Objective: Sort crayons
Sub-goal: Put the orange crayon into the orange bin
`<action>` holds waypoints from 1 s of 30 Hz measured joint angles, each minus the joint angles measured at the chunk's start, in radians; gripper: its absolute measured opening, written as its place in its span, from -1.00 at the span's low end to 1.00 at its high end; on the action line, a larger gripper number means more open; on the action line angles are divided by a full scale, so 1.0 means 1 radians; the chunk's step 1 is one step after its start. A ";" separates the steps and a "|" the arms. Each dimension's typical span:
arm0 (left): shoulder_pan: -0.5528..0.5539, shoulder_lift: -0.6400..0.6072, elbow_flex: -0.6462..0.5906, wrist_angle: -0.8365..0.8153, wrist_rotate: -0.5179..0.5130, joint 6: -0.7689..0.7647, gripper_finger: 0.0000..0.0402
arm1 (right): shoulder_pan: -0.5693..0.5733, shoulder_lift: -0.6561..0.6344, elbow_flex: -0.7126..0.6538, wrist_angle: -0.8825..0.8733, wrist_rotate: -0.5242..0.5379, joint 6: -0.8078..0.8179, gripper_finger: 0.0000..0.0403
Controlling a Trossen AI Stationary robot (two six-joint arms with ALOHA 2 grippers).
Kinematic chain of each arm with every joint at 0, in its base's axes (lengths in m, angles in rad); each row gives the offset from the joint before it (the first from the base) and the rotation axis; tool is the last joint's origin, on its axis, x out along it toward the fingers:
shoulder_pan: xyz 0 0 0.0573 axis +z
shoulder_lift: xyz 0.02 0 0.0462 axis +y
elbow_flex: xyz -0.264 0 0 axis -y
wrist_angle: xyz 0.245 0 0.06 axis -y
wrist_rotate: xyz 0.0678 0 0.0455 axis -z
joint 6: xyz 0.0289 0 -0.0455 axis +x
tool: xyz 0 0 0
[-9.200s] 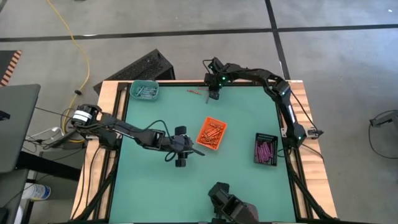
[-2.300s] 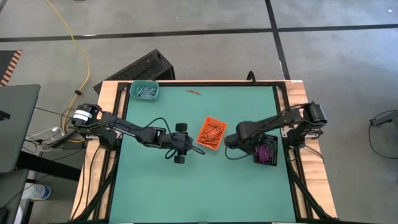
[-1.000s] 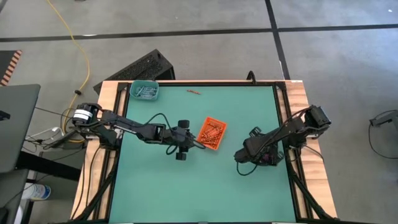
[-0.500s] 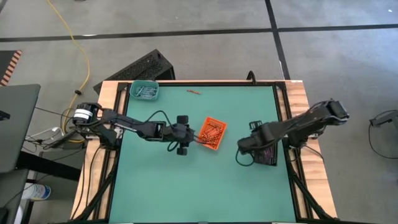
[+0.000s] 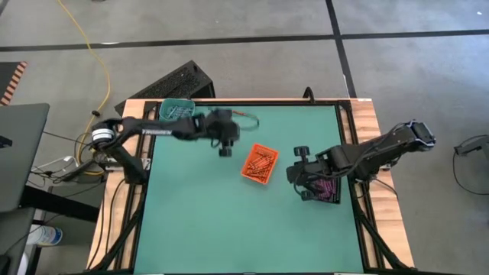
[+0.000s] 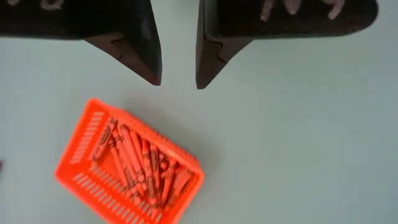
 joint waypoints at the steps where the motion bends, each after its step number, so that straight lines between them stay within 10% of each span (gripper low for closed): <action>1: 0.037 0.000 0.018 -0.017 0.021 0.012 -0.23 | -0.002 0.001 0.000 0.006 0.000 -0.008 -0.55; 15: 0.383 0.066 0.110 -0.083 0.250 0.151 -0.29 | -0.005 0.058 -0.001 0.084 0.006 -0.062 -0.55; 30: 0.410 0.521 0.628 -0.471 0.301 0.312 -0.29 | -0.013 0.064 -0.001 0.114 0.024 -0.028 -0.55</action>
